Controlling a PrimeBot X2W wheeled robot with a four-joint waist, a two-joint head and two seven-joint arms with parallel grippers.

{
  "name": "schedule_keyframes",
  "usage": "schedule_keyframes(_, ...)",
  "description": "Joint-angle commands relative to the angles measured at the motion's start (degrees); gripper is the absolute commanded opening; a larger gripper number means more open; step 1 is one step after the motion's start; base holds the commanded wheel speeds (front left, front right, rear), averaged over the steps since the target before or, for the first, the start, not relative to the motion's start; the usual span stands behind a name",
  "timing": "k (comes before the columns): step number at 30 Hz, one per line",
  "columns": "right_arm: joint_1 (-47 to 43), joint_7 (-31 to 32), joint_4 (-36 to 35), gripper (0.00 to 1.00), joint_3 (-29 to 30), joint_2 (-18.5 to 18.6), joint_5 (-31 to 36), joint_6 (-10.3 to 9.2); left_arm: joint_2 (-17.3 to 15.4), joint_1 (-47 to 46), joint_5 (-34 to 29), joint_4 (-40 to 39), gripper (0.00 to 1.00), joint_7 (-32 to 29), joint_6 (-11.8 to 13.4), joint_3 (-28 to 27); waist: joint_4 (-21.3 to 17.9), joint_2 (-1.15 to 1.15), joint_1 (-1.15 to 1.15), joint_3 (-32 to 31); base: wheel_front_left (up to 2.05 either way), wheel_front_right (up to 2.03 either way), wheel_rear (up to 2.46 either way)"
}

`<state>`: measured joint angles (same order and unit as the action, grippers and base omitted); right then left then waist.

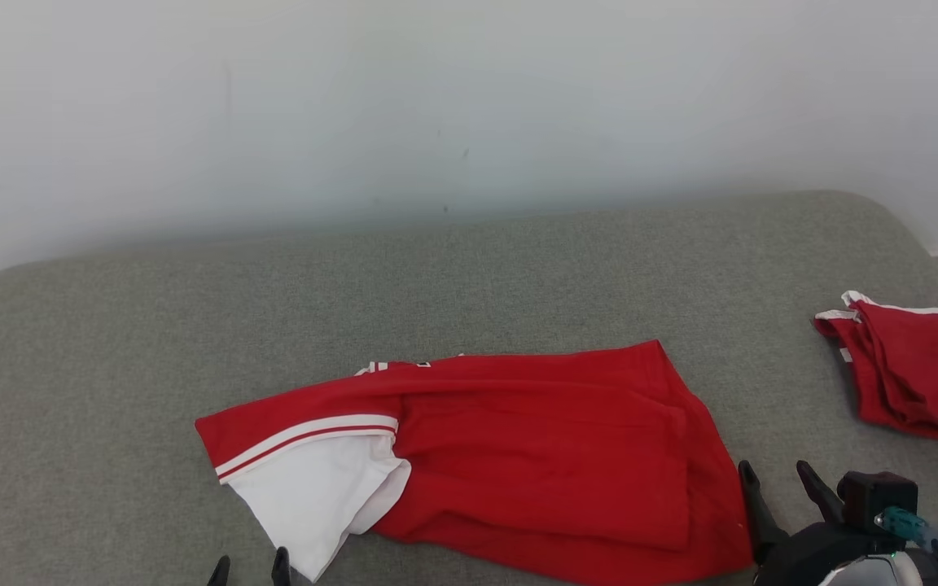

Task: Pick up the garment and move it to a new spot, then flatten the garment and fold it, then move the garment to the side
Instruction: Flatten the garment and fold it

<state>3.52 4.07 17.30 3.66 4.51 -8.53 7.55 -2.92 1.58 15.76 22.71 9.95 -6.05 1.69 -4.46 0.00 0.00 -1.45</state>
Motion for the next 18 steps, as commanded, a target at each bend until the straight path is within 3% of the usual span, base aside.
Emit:
schedule_keyframes(1,1.0,1.1,0.1,1.0,0.3,-0.3,0.5,-0.15,0.0,-1.7,0.7,1.3,1.0,-0.7,0.5,0.3,-0.1,0.0,0.0,0.6,0.0,0.0,0.0)
schedule_keyframes(12,6.6,5.6,0.4,1.0,-2.4,-1.1,1.1,-0.15,0.0,-9.3,3.7,10.7,1.0,-6.8,5.5,2.6,-1.8,0.0,0.0,4.6,0.0,0.0,0.0)
schedule_keyframes(18,10.2,9.5,2.6,1.0,-2.7,-1.3,1.0,-0.15,0.2,-10.3,4.8,12.3,1.0,-8.2,5.5,4.8,-2.1,0.0,0.0,6.4,0.0,0.0,0.0)
